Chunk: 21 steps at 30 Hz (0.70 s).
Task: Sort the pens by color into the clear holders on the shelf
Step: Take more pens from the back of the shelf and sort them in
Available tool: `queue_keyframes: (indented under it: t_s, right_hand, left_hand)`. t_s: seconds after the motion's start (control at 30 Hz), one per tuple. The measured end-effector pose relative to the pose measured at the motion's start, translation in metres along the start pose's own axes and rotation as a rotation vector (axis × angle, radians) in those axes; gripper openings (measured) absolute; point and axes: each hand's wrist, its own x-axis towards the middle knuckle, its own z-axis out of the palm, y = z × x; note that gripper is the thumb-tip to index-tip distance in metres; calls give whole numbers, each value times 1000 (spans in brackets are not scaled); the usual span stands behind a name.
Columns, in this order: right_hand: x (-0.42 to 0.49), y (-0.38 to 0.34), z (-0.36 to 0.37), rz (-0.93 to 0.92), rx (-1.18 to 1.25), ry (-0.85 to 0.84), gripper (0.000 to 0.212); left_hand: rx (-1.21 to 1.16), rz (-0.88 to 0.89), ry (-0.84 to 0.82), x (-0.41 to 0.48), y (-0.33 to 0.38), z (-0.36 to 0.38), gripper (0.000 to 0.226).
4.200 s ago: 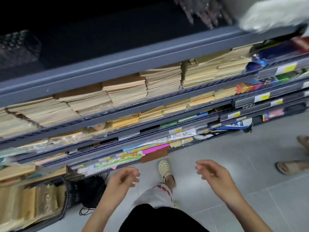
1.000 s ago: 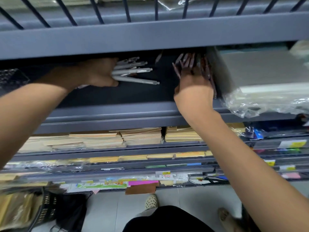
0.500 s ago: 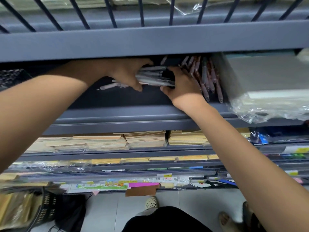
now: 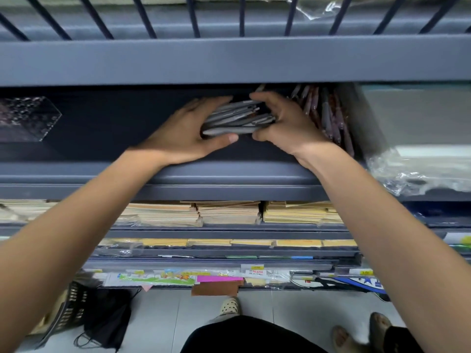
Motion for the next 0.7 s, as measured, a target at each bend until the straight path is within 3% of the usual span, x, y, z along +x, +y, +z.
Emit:
queue_keyframes:
  t_s: [0.1,0.17,0.33,0.57,0.7]
  right_hand:
    - [3,3,-3,5,31,-24,74]
    - [5,3,-4,-10,89,-15,68]
    - [16,2,7,-27,282,303,23]
    - [48,6,23,-28,6,426,24]
    - [56,3,28,-12,10,401,26]
  left_hand:
    - [8,-40,93,-5,2,-1,80]
    - [90,-187,173,-9,9,3,83]
    - [95,-605,284,-5,36,18,88]
    - [66,-876,374,3,29,18,77]
    - [-85,-832,430,14,30,20,59]
